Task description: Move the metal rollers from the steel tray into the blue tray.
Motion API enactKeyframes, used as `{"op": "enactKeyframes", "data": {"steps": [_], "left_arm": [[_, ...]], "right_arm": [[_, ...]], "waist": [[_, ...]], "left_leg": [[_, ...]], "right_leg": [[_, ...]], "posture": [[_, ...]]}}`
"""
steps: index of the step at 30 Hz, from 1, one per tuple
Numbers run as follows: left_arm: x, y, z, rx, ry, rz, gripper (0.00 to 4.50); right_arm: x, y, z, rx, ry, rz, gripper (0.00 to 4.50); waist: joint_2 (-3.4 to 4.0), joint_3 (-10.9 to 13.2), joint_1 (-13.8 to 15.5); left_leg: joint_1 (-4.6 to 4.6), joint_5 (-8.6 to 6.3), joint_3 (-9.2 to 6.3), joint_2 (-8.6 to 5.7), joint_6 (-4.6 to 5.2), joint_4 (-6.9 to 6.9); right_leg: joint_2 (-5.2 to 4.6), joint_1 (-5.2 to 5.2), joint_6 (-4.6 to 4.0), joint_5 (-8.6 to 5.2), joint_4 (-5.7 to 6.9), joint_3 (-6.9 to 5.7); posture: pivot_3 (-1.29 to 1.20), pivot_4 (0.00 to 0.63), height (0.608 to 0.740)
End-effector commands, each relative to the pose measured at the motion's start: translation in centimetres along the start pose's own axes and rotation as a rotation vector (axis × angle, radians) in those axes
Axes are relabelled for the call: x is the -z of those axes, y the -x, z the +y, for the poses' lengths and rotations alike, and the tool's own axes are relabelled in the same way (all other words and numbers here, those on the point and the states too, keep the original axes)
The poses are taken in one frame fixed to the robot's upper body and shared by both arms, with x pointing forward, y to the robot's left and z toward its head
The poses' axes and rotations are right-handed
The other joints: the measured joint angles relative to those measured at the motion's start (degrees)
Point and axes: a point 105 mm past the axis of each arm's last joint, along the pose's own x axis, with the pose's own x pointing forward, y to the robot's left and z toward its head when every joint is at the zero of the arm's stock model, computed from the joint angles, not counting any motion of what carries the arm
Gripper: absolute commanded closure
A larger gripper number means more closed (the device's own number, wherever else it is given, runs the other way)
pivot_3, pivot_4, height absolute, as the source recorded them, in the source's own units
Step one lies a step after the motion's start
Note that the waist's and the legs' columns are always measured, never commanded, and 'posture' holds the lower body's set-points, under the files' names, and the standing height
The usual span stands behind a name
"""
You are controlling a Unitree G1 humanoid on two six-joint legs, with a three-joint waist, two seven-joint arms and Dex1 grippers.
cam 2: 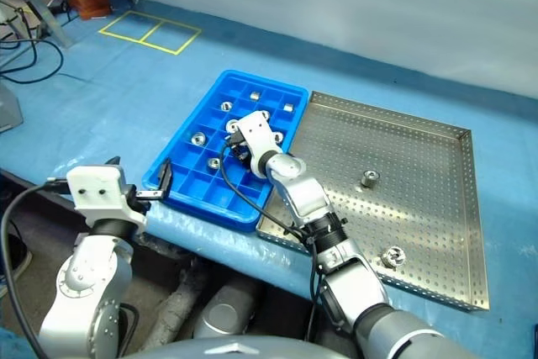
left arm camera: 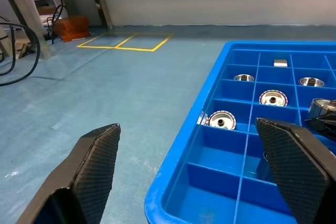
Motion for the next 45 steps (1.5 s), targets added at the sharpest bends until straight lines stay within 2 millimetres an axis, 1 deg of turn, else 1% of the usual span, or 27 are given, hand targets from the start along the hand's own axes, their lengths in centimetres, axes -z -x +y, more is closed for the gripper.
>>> {"op": "enactKeyframes", "data": {"steps": [1,3,8,9,11,13,15,17,19,22,26,29,32,36,38,39,40,45], "left_arm": [[-0.5,-0.1,-0.5,0.027,0.007,-0.025,0.00],[-0.5,-0.2,-0.9,0.056,0.012,-0.022,0.00],[-0.2,-0.1,-3.2,0.210,0.026,-0.006,0.00],[0.0,-0.1,-3.9,0.254,0.028,0.002,0.00],[0.2,0.0,-4.8,0.311,0.027,0.011,0.00],[0.5,0.1,-6.0,0.391,0.026,0.025,0.00],[0.7,0.5,-7.4,0.482,0.025,0.036,0.00],[1.0,0.9,-8.5,0.564,0.008,0.046,0.00],[1.2,1.4,-9.4,0.631,-0.010,0.055,0.00],[1.4,1.7,-9.9,0.671,-0.008,0.065,0.00],[1.6,1.7,-10.1,0.674,-0.005,0.068,0.00],[1.8,1.6,-10.2,0.678,-0.012,0.075,0.00],[1.9,1.7,-10.3,0.682,-0.009,0.077,0.00],[2.0,1.7,-10.2,0.677,-0.008,0.080,0.00],[2.0,1.7,-10.1,0.674,-0.007,0.081,0.00],[2.0,1.7,-10.1,0.672,-0.007,0.082,0.00],[2.1,1.7,-10.0,0.669,-0.006,0.082,0.00],[2.1,1.7,-10.0,0.665,-0.004,0.083,0.00]], "right_arm": [[-2.1,0.5,-0.2,0.021,0.003,-0.077,0.66],[-2.5,0.8,-0.5,0.037,-0.007,-0.093,0.04],[-4.1,2.2,-2.0,0.104,-0.011,-0.146,0.04],[-4.2,2.7,-2.6,0.134,-0.013,-0.152,0.04],[-4.3,3.3,-3.5,0.175,-0.014,-0.155,0.04],[-4.1,4.2,-4.8,0.237,-0.014,-0.150,0.04],[-3.5,5.3,-6.5,0.321,-0.021,-0.127,0.04],[-2.5,6.1,-7.8,0.391,-0.025,-0.093,0.04],[-1.4,6.7,-8.6,0.441,-0.040,-0.058,0.04],[0.0,7.6,-9.9,0.524,-0.092,-0.017,0.04],[1.1,8.3,-11.0,0.588,-0.115,0.015,0.04],[1.9,8.5,-11.5,0.611,-0.123,0.037,0.04],[3.3,8.6,-11.5,0.617,-0.163,0.070,0.04],[5.0,8.2,-10.7,0.572,-0.193,0.122,0.04],[5.6,7.9,-10.1,0.543,-0.196,0.144,0.04],[5.8,7.8,-9.9,0.528,-0.209,0.144,0.04],[5.9,7.7,-9.6,0.514,-0.218,0.143,0.04],[6.3,7.3,-9.2,0.498,-0.229,0.148,0.04]], "waist": [[0.00,0.00,-0.11],[0.00,0.00,-0.18],[0.02,-0.02,-0.57],[0.03,-0.02,-0.81],[0.06,-0.05,-1.52],[0.06,-0.05,-2.68],[0.10,-0.08,-3.84],[0.13,-0.10,-5.31],[0.14,-0.10,-6.74],[0.18,-0.09,-9.65],[0.19,-0.10,-13.16],[0.20,-0.10,-15.10],[0.20,-0.10,-16.31],[0.21,-0.09,-17.30],[0.23,-0.08,-17.52],[0.23,-0.08,-17.62],[0.23,-0.08,-17.65],[0.24,-0.08,-17.62]], "left_leg": [[0.00,0.00,-0.01,0.00,0.00,0.01],[0.00,0.01,-0.01,0.00,-0.01,0.01],[-0.01,0.01,-0.04,-0.01,-0.01,0.07],[-0.02,0.01,-0.04,-0.01,-0.01,0.09],[-0.01,0.01,-0.06,-0.01,-0.01,0.12],[-0.02,0.01,-0.06,-0.01,-0.01,0.14],[-0.01,0.01,-0.08,-0.02,0.00,0.15],[-0.01,0.02,-0.09,-0.03,0.00,0.15],[-0.01,0.02,-0.11,-0.04,0.00,0.15],[-0.01,0.03,-0.15,-0.04,0.01,0.14],[0.04,0.06,-0.27,-0.02,0.00,0.15],[0.11,0.10,-0.44,-0.03,0.02,0.14],[0.17,0.11,-0.45,-0.02,0.02,0.14],[0.34,0.11,-0.45,0.02,0.02,0.12],[0.71,0.11,-0.45,0.05,0.03,0.01],[0.89,0.10,-0.44,0.06,0.04,-0.05],[0.92,0.10,-0.44,0.08,0.04,-0.05],[0.92,0.14,-0.42,0.13,0.08,-0.03]], "right_leg": [[0.01,0.00,0.00,0.00,0.00,0.00],[0.02,0.00,-0.01,0.00,0.01,0.00],[0.01,0.03,-0.01,0.01,0.01,0.00],[0.01,0.04,-0.01,0.00,0.01,0.00],[0.01,0.06,-0.01,0.00,0.01,-0.01],[0.01,0.07,-0.01,0.01,0.02,0.00],[0.01,0.10,-0.01,0.01,0.02,-0.01],[0.00,0.11,-0.03,0.02,0.02,0.01],[0.01,0.11,-0.21,0.13,0.04,0.02],[0.02,0.11,-0.29,0.17,0.06,0.05],[0.05,0.13,-0.31,0.19,0.11,0.10],[0.06,0.23,-0.32,0.19,0.13,0.12],[0.05,0.29,-0.31,0.19,0.13,0.14],[0.05,0.44,-0.31,0.19,0.13,0.18],[0.01,0.79,-0.29,0.13,0.06,0.19],[-0.02,0.92,-0.14,-0.03,0.06,0.21],[-0.03,0.94,-0.35,-0.16,0.06,0.23],[-0.04,0.93,-0.35,-0.16,0.11,0.26]], "posture": [[0.45,0.150,0.740],[0.43,0.150,0.740],[0.39,0.150,0.740],[0.37,0.150,0.740],[0.35,0.150,0.740],[0.33,0.150,0.740],[0.31,0.150,0.740],[0.30,0.150,0.740],[0.30,0.150,0.740],[0.28,0.150,0.740],[0.27,0.150,0.740],[0.28,0.150,0.740],[0.28,0.150,0.740],[0.29,0.150,0.740],[0.29,0.150,0.740],[0.29,0.150,0.740],[0.29,0.150,0.740],[0.30,0.150,0.740]]}}
